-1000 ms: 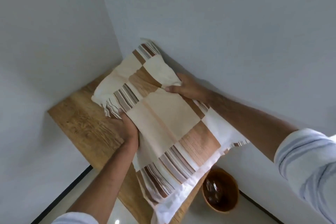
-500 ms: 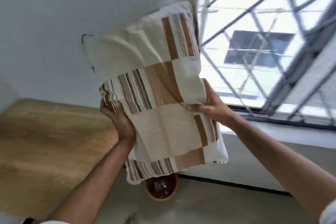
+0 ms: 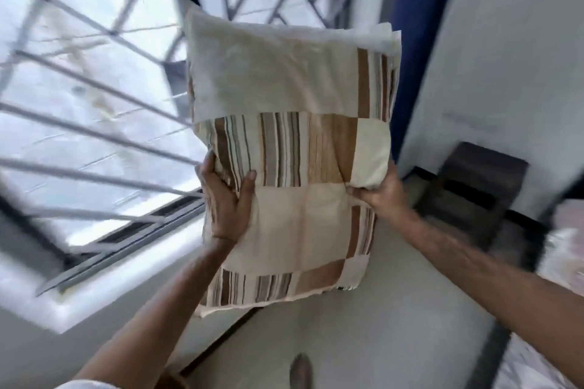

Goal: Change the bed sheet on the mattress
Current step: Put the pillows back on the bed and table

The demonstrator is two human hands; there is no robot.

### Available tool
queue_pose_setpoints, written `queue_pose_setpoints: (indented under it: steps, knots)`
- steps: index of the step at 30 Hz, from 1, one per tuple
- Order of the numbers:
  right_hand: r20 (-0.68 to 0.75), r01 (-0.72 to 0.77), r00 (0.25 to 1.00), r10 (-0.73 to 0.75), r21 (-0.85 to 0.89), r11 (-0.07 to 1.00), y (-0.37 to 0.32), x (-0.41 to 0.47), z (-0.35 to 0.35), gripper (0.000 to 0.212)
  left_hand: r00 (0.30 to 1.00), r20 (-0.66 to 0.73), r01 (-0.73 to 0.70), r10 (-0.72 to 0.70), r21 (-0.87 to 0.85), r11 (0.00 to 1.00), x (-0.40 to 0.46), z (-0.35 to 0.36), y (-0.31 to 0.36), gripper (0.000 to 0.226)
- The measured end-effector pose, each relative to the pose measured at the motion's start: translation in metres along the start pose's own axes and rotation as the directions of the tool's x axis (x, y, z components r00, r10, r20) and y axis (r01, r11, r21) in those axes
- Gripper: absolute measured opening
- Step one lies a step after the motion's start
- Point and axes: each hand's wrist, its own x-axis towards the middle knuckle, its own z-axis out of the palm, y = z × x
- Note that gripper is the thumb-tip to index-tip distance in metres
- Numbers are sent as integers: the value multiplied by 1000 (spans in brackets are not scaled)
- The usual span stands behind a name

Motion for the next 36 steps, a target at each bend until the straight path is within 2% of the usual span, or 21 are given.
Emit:
queue_pose_setpoints:
  steps: [3,7,12,16,20,22,24,27,30,34,36]
  knots:
    - [-184,-73,981,58,-79,994,32,5,-73,78,980,193,-46,52,-31,998,6,99,4,61]
    - [-397,-169,916,66,-231,958,66,19,-167,91,918,377,-69,124,-154,986,14,231,20,61]
    - [-679,-321,734,19,-322,890,106,26,-269,86,801,534,-102,270,-322,941,25,396,56,55]
    - [-843,-441,536,36,-244,864,139,17,-349,74,680,584,-189,443,-445,876,19,520,107,51]
    - [-915,-485,388,111,-100,869,179,-2,-433,71,523,597,-246,608,-577,778,-8,646,170,51]
    - [-929,-501,341,147,-47,864,201,-11,-477,70,450,608,-255,654,-614,747,-28,704,202,54]
    - [-942,-504,286,174,7,864,229,-18,-530,61,377,609,-251,698,-658,710,-55,770,239,56]
    - [-955,-474,218,202,77,877,271,-25,-609,38,266,624,-248,734,-692,678,-102,864,296,53]
    - [-956,-412,71,286,233,881,301,-33,-689,42,123,617,-240,777,-741,627,-140,950,362,52]
    - [-910,-373,-53,411,400,838,321,-38,-781,38,7,571,-235,821,-797,556,-179,1044,441,52]
    - [-893,-344,-114,435,446,826,331,-38,-819,33,-72,525,-271,848,-828,490,-197,1089,476,55]
